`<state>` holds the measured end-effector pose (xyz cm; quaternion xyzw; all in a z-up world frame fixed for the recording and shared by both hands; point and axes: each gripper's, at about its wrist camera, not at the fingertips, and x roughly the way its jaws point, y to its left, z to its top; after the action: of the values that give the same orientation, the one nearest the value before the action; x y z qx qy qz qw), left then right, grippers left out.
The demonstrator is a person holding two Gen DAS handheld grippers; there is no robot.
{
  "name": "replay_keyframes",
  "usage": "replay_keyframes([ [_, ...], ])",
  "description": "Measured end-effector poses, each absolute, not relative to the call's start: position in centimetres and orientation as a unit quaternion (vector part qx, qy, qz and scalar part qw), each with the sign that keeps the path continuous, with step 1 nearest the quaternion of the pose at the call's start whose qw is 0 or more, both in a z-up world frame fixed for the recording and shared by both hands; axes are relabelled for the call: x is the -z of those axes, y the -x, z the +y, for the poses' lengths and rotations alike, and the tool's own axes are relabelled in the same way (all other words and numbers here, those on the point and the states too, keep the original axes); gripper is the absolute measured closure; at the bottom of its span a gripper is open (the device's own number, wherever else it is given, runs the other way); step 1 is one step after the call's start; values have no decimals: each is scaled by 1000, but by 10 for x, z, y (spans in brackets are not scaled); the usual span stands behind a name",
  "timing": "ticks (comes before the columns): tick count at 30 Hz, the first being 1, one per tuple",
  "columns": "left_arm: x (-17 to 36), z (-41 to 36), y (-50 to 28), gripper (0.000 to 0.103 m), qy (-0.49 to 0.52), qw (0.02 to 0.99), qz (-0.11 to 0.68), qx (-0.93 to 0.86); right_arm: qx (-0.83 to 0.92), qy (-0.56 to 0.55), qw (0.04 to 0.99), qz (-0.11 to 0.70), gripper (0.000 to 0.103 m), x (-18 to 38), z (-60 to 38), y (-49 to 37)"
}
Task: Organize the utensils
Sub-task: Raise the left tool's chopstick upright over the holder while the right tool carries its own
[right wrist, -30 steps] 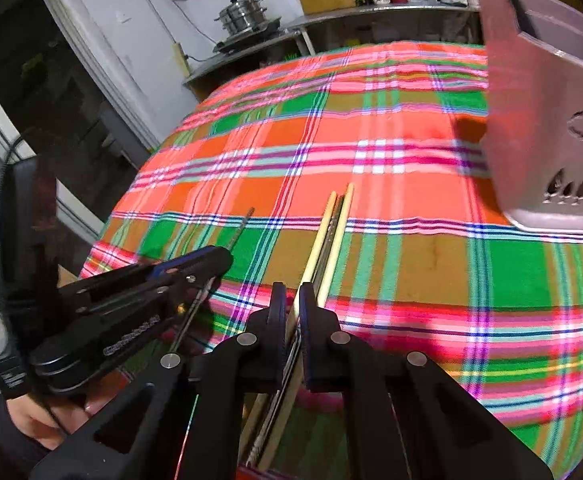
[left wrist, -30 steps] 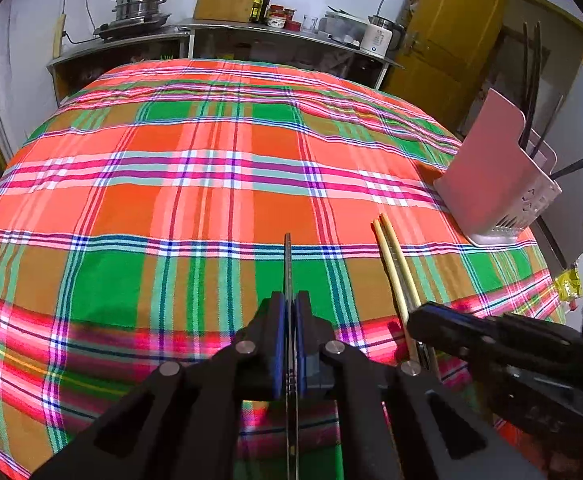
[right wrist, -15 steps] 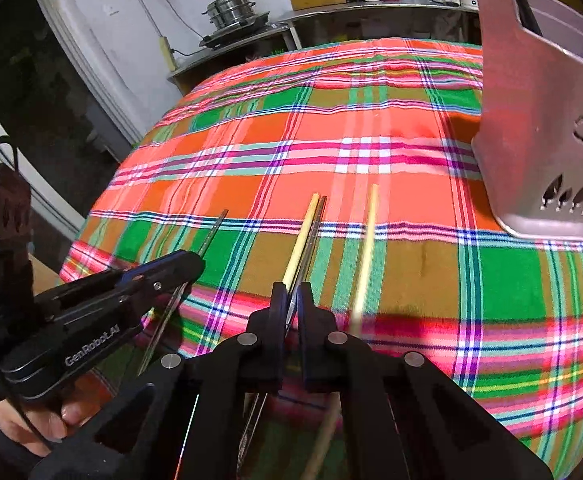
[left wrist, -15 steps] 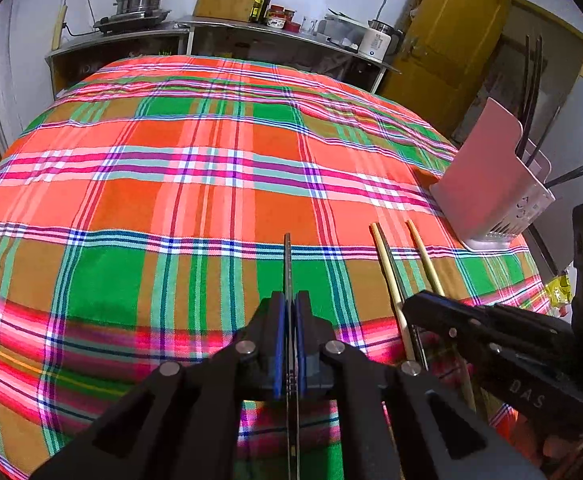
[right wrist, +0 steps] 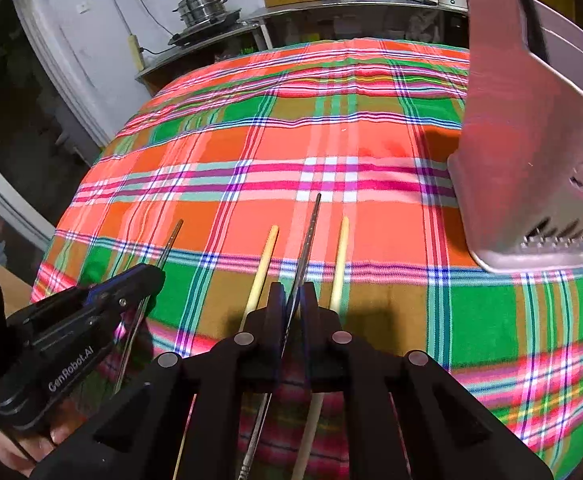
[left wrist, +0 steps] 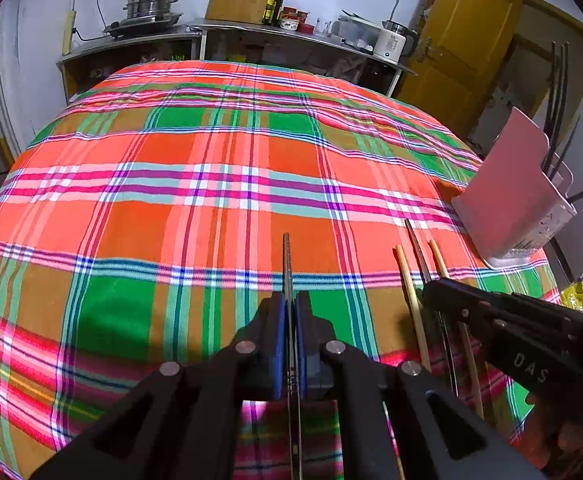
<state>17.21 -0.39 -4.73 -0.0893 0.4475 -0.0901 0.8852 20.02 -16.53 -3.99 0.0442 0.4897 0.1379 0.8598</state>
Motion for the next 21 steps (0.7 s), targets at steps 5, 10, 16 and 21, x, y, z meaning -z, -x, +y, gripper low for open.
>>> replay_keyframes([
  [5,47,-3,-180,97,87,882,454,95,-134,-57,855,498,95,40,-167,-216],
  [10,47,-6,-187,96,74,880,458,99,-129,-57,854,500,95,40,-166,-223],
  [16,45,-14,-196,95,39,879,463,109,-127,-49,855,500,96,40,-162,-227],
  [21,43,-11,-201,98,52,876,467,112,-142,-55,855,496,98,37,-163,-225],
])
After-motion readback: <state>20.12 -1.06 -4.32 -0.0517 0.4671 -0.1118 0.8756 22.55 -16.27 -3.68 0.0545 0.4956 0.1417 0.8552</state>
